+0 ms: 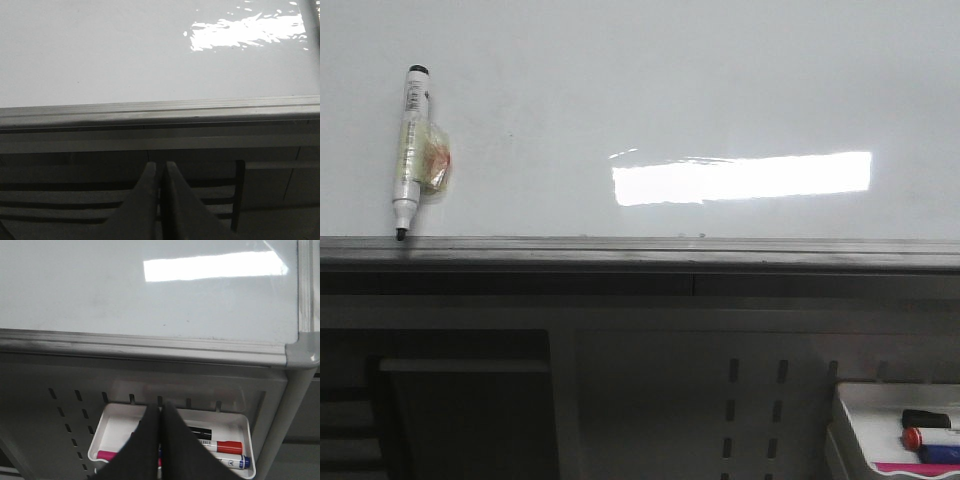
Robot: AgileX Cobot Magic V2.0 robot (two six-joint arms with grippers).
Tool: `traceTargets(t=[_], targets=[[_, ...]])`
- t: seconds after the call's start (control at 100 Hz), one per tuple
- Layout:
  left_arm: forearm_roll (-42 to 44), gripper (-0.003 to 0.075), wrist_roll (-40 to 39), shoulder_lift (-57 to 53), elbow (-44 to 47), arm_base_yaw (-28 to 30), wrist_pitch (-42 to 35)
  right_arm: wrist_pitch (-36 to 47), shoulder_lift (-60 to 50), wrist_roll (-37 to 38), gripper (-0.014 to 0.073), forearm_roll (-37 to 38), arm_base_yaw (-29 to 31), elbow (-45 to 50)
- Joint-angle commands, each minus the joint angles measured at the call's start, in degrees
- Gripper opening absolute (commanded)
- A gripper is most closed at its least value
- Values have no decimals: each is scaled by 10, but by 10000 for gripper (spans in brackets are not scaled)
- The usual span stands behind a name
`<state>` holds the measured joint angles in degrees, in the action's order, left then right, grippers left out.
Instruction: Write number 4 on whiteboard
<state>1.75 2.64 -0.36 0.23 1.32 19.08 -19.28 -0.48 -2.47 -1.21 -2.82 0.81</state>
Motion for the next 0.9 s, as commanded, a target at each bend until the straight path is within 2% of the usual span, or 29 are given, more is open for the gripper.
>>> traceTargets(t=[0.0,0.89], targets=[[0,-20,-6,-14,19,0,-37,10,-9,-3,-66,5,3,11],[25,-20,-2,-14,19,0,-39,23,-9,-3,-66,5,3,11]])
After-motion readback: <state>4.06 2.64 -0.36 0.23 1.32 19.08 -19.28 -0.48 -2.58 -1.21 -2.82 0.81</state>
